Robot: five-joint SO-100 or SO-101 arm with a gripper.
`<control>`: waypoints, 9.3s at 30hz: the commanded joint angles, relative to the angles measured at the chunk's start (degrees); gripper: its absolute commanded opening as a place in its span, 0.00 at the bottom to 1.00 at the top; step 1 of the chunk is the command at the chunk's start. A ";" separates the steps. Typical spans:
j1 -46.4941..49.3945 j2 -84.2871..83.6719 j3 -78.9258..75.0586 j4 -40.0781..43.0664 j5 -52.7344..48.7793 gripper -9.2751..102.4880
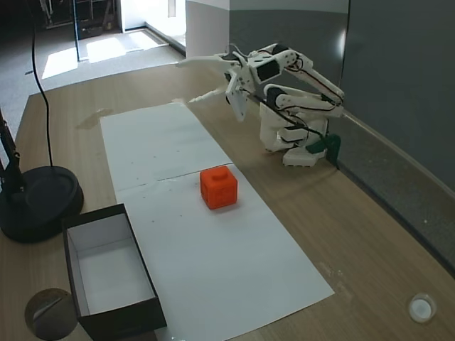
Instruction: Grab a orange square and put it in the box.
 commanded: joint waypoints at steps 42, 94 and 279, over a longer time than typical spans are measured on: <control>-29.36 -62.23 -29.97 22.15 13.10 0.48; -26.19 -67.24 -15.21 1.67 12.57 0.43; 2.20 3.34 0.53 14.15 -4.04 0.08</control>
